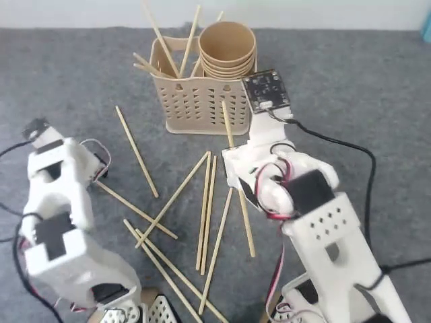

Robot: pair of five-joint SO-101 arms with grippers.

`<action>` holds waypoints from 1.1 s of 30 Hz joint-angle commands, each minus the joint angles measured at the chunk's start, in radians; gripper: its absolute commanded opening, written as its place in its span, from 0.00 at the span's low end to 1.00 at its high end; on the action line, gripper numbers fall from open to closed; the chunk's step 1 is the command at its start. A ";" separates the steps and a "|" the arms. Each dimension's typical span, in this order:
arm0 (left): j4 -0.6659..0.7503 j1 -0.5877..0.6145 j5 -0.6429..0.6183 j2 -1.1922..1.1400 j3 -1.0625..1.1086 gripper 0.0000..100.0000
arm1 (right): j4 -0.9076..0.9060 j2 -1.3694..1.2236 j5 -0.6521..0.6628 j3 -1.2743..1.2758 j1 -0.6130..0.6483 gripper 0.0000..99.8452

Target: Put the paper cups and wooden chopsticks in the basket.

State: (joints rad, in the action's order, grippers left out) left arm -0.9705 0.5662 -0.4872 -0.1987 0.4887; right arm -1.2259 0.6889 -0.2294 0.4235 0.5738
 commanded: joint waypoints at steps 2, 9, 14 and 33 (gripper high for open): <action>-0.015 -0.011 -0.011 -0.092 -0.104 0.01 | 0.004 0.090 -0.006 -0.029 -0.015 0.01; -0.051 -0.025 0.000 0.041 -0.033 0.01 | 0.110 0.137 -0.006 -0.029 -0.013 0.01; 0.163 -0.023 0.038 0.267 0.205 0.01 | 0.371 0.185 -0.005 -0.031 -0.007 0.01; 0.767 -0.023 0.055 1.174 0.915 0.01 | 1.259 -0.156 0.221 -0.069 -0.010 0.01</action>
State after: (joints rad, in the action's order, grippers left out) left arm -0.2463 0.5462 -0.4381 0.7741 1.3479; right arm -0.0798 0.6429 -0.1036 0.4235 0.5754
